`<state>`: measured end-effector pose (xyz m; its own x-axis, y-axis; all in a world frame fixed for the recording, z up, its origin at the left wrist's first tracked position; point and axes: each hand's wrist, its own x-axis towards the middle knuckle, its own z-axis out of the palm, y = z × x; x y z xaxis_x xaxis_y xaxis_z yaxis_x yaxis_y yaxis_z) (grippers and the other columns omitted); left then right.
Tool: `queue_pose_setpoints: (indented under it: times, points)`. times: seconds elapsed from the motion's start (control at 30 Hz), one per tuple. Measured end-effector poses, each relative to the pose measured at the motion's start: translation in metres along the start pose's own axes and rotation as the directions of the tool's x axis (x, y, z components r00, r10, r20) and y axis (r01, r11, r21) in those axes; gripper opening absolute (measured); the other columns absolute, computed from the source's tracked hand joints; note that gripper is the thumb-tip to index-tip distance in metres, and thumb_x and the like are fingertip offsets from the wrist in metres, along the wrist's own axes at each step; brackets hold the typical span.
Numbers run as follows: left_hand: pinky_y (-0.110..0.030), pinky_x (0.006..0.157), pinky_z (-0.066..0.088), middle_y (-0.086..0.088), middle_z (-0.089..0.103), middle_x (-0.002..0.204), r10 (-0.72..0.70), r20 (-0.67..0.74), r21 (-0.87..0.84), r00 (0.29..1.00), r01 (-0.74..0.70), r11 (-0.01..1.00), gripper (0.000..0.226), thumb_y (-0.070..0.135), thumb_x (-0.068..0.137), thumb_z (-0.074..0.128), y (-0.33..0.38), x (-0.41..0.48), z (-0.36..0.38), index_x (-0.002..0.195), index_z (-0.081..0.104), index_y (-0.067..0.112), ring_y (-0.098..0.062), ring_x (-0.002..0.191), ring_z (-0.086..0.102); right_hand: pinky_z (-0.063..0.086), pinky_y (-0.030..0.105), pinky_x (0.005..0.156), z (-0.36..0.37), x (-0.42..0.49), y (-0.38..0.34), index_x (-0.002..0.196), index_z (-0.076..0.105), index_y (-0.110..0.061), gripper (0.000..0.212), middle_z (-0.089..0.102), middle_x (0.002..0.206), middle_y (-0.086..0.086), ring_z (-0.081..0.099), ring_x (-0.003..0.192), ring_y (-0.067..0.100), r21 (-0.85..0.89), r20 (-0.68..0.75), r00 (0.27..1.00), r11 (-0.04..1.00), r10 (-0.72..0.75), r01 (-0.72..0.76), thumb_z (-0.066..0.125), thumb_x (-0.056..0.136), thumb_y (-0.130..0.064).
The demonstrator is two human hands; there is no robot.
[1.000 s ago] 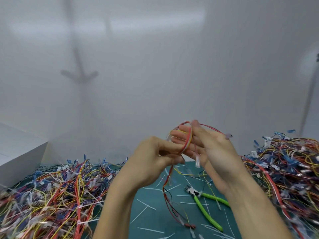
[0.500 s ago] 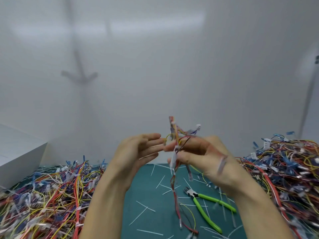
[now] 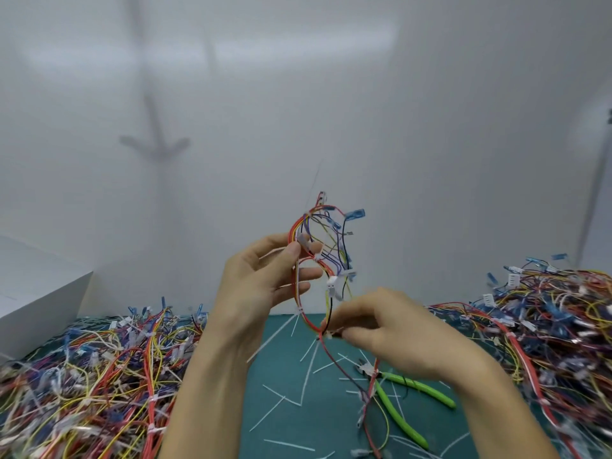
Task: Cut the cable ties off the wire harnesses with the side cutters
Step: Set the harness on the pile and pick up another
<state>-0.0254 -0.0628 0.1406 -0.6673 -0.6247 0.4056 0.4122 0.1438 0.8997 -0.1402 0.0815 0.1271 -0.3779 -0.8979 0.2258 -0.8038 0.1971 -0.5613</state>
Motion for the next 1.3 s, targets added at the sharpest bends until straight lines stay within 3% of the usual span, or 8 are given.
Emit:
queue_pose_setpoints:
  times: [0.13,0.27,0.5,0.67,0.83,1.0,1.1,1.3]
  points:
    - [-0.028,0.069,0.058,-0.001,0.076,0.100,0.133,0.020,0.136,0.991,-0.135,0.982,0.016,0.008,0.097,0.056,0.005,-0.005,0.004,0.107,0.069,0.010,-0.011,0.067,0.068,0.058,0.035,0.085,-0.010,-0.003,-0.002,0.090,0.075,-0.029,0.025,0.074,0.088,-0.013,0.070,0.083,-0.003,0.173,-0.284,0.957,0.985,0.055,-0.005,0.056,0.095,-0.013]
    - [-0.027,0.066,0.059,-0.001,0.076,0.099,0.193,0.034,0.158,0.981,-0.196,0.968,0.016,0.005,0.098,0.054,0.011,-0.008,0.006,0.105,0.067,0.011,-0.011,0.063,0.065,0.057,0.034,0.087,-0.013,0.000,-0.002,0.094,0.072,-0.027,0.030,0.075,0.091,-0.012,0.070,0.090,0.000,0.301,-0.461,0.885,0.949,0.057,0.096,0.053,0.095,-0.003]
    - [-0.023,0.063,0.054,-0.005,0.075,0.102,0.220,0.027,-0.035,0.975,-0.219,0.975,0.014,0.011,0.093,0.057,0.015,-0.008,0.006,0.103,0.067,0.013,-0.012,0.061,0.063,0.045,0.029,0.104,0.017,0.011,0.023,0.138,0.051,-0.028,0.052,0.063,0.133,-0.006,0.058,0.122,0.009,-0.008,-0.064,0.982,0.984,0.176,-0.177,0.068,0.090,-0.016]
    - [-0.023,0.063,0.055,-0.003,0.075,0.102,0.274,-0.026,-0.155,0.961,-0.275,0.949,0.025,0.008,0.093,0.054,0.015,-0.007,0.004,0.094,0.071,0.026,-0.010,0.061,0.061,0.047,0.021,0.068,0.032,0.019,0.026,0.120,0.065,-0.031,0.029,0.076,0.092,-0.006,0.060,0.069,0.000,0.005,-0.086,0.983,0.986,0.164,-0.164,0.067,0.092,-0.029]
    - [-0.023,0.064,0.054,-0.004,0.073,0.104,0.319,0.000,-0.183,0.948,-0.313,0.932,0.022,0.013,0.088,0.056,0.017,-0.007,-0.001,0.102,0.066,0.027,-0.010,0.063,0.059,0.048,0.024,0.074,0.031,0.017,0.021,0.103,0.072,-0.026,0.018,0.073,0.096,-0.004,0.065,0.087,0.014,-0.051,-0.040,0.987,0.986,0.159,-0.161,0.060,0.094,-0.037]
    - [-0.025,0.064,0.054,-0.002,0.071,0.104,0.353,0.060,-0.153,0.934,-0.340,0.928,0.026,0.013,0.090,0.055,0.018,-0.008,-0.002,0.107,0.061,0.032,-0.011,0.063,0.058,0.033,0.024,0.090,0.024,0.014,0.016,0.087,0.059,-0.030,0.012,0.048,0.124,-0.020,0.046,0.115,0.001,-0.061,-0.072,0.992,0.992,0.107,-0.111,0.060,0.091,-0.041]
    - [-0.024,0.063,0.053,0.000,0.070,0.102,0.354,0.069,-0.166,0.933,-0.339,0.926,0.028,0.011,0.090,0.054,0.018,-0.008,-0.003,0.109,0.058,0.031,-0.011,0.062,0.059,0.043,0.032,0.102,0.021,0.011,0.016,0.079,0.056,-0.028,0.024,0.063,0.119,-0.015,0.058,0.112,0.008,0.014,0.013,0.994,0.994,0.112,-0.112,0.064,0.083,-0.050]
    - [-0.027,0.066,0.056,-0.002,0.070,0.105,0.317,0.047,-0.089,0.947,-0.312,0.946,0.030,0.003,0.095,0.052,0.016,-0.008,-0.003,0.108,0.058,0.029,-0.014,0.065,0.064,0.036,0.026,0.092,0.017,0.009,0.010,0.131,0.047,-0.029,0.042,0.048,0.139,-0.006,0.046,0.119,0.011,-0.142,-0.030,0.987,0.976,0.160,-0.163,0.057,0.092,-0.042]
